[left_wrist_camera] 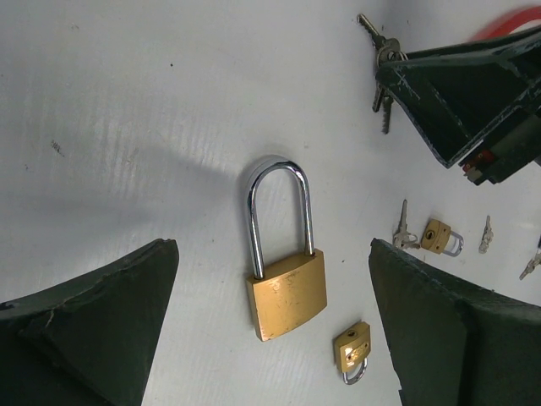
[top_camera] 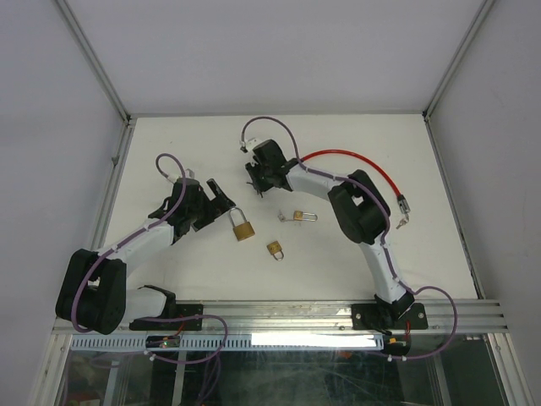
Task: Unlock with the key
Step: Pick up the key from the center of the board.
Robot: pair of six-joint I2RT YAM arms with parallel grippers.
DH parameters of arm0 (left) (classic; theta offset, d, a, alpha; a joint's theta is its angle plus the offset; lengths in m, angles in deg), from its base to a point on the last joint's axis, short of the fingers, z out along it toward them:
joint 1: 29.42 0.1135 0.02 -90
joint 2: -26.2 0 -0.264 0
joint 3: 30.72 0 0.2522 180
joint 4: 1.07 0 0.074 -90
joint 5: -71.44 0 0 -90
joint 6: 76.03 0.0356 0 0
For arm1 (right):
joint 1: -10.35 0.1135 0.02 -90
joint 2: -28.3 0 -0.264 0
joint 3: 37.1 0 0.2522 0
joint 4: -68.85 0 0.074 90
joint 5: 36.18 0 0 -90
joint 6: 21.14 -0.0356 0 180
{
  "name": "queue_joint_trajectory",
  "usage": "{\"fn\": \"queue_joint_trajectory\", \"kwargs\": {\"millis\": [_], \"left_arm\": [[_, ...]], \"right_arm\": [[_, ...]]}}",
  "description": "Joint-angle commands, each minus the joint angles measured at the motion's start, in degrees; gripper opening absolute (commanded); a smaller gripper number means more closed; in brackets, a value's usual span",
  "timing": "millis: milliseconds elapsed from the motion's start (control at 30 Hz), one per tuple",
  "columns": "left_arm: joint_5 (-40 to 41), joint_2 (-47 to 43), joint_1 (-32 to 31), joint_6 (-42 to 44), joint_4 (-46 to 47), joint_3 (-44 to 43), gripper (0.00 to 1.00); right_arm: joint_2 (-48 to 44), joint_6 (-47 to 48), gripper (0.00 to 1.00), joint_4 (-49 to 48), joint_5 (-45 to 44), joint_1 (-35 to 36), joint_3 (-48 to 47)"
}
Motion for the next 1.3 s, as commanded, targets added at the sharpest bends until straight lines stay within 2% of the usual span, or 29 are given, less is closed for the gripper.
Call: {"fn": "queue_joint_trajectory", "kwargs": {"millis": [0,100,300,600,900,1267], "left_arm": [[0.57,-0.89,0.57,0.98,2.88,0.39,0.99],[0.54,-1.11,0.59,0.96,2.94,0.57,0.99],[-0.87,-1.28,0.59,0.93,3.69,0.6,0.99],[-7.99,-2.13,0.59,-2.31,9.22,1.28,0.99],[-14.51,-1.4,0.55,-4.81,14.36,0.89,0.96],[-21.02,0.66,0.55,-7.85,17.75,1.0,0.93]], "right_arm": [[-5.5,-1.94,0.22,3.86,-0.28,0.71,5.35],[-8.64,-2.74,0.17,4.25,-1.41,1.38,8.98],[-15.94,-5.9,0.0,0.86,-1.43,1.44,18.08],[-25.47,-9.84,0.0,-11.63,2.8,1.44,30.34],[-31.94,-8.52,0.0,-25.43,10.98,1.43,40.02],[-35.24,-5.2,0.0,-29.61,19.01,2.47,42.59]]}}
